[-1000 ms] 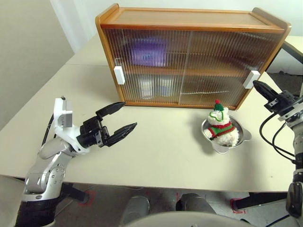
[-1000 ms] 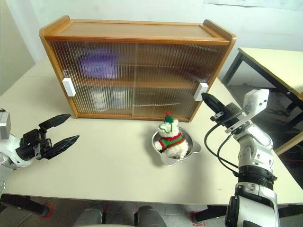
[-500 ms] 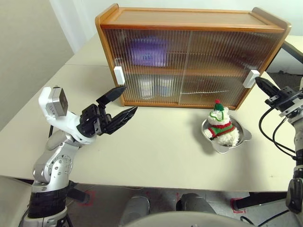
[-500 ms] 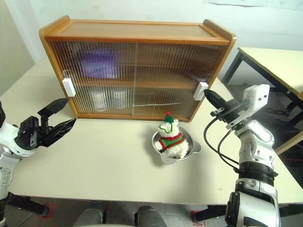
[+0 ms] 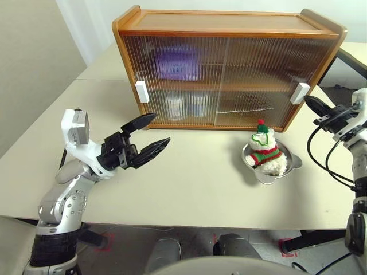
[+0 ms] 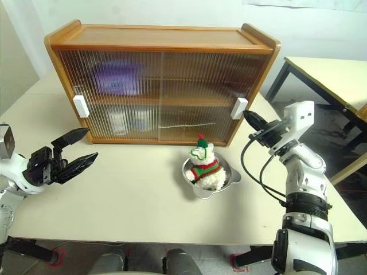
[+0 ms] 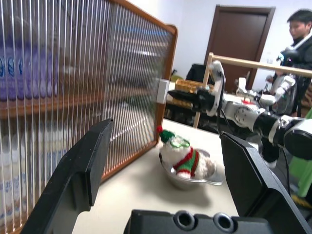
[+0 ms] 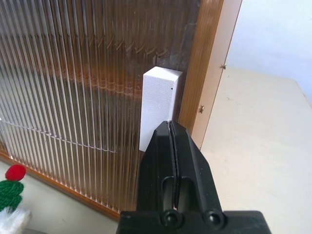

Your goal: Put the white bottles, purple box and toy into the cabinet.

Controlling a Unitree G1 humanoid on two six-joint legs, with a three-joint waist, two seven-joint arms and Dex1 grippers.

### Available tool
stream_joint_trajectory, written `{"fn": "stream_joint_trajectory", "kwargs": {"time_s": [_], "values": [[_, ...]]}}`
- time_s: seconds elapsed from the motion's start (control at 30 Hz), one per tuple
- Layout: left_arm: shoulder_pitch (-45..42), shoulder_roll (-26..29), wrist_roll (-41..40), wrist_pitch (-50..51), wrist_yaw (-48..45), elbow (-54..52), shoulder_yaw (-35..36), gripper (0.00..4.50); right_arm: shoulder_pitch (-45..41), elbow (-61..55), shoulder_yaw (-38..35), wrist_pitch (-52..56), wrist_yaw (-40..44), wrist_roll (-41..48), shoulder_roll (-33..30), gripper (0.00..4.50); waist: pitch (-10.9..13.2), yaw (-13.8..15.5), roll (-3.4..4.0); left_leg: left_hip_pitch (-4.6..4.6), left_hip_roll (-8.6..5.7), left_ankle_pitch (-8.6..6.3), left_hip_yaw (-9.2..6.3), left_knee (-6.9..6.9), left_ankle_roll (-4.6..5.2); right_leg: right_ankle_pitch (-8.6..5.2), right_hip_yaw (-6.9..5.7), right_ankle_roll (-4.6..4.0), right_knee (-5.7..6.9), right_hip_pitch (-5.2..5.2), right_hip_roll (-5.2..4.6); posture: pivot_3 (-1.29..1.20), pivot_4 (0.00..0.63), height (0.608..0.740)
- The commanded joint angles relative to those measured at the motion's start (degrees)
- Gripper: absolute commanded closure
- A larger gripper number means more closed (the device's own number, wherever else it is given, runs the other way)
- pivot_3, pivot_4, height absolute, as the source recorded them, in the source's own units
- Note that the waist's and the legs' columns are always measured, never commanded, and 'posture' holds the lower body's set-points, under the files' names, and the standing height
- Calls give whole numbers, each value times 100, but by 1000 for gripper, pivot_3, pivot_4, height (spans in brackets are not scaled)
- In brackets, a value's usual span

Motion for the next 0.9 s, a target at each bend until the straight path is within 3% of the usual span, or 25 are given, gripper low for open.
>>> {"fn": "stream_joint_trajectory", "kwargs": {"time_s": [0.03,0.6,0.9], "values": [[-31,33,57,93,-27,85,-80,0,-61,12,142,56,31,-19,86,4470,0,-8,0,-1,0,0,0,0,0,0,0,0,0,0,0,-23,0,740],[-44,94,183,178,-245,190,-232,0,-158,326,65,-68,54,-140,-308,4470,-2,-37,4,-5,-1,0,1,0,0,0,1,-4,0,-3,-3,-33,0,740],[9,244,272,232,-304,253,-210,0,-37,86,139,-47,132,-65,-63,4470,-3,-76,5,-4,-1,0,1,-8,0,-1,1,-2,-1,-5,0,-37,0,740]]}}
